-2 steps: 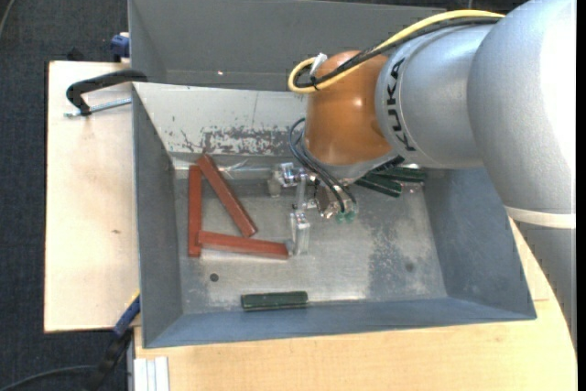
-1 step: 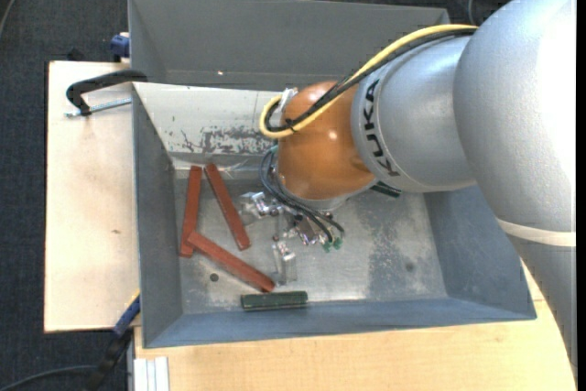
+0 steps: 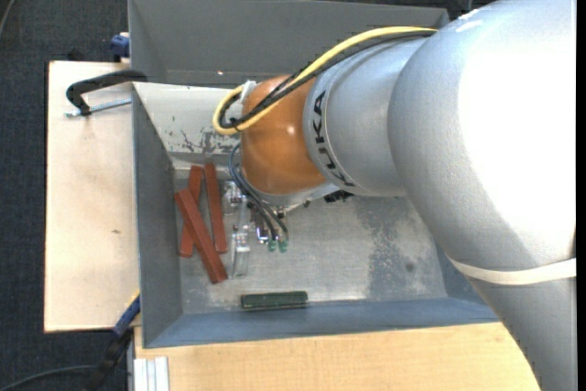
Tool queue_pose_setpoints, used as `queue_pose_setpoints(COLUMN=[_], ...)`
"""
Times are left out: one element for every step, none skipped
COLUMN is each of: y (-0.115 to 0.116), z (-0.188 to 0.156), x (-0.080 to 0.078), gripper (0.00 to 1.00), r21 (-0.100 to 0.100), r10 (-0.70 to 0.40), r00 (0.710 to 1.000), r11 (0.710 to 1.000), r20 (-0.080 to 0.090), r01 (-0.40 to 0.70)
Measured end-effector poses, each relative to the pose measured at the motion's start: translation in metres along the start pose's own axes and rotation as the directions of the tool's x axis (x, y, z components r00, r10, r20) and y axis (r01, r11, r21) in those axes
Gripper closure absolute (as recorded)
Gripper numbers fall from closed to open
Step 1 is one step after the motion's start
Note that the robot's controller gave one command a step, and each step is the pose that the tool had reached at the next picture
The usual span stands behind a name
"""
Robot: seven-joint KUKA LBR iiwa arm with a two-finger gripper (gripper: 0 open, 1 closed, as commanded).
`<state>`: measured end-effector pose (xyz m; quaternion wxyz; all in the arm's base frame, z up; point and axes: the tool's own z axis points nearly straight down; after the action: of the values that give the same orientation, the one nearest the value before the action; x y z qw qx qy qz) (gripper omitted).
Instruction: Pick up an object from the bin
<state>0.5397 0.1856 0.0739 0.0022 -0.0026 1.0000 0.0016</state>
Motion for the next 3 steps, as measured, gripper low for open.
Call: queue_pose_setpoints(y=[0.018,0.030,0.038], z=[0.003,0.004,0.005], x=[0.027,0.023,0.017], gripper=[0.00,0.00,0.00], r21=[0.004,0.006,0.025], r10=[0.342,0.405,0.460], r00=[0.940,0.914,0.888], r11=[0.940,0.914,0.888], r20=[-0.005,-0.003,-0.009], r01=[-0.342,-0.405,-0.460])
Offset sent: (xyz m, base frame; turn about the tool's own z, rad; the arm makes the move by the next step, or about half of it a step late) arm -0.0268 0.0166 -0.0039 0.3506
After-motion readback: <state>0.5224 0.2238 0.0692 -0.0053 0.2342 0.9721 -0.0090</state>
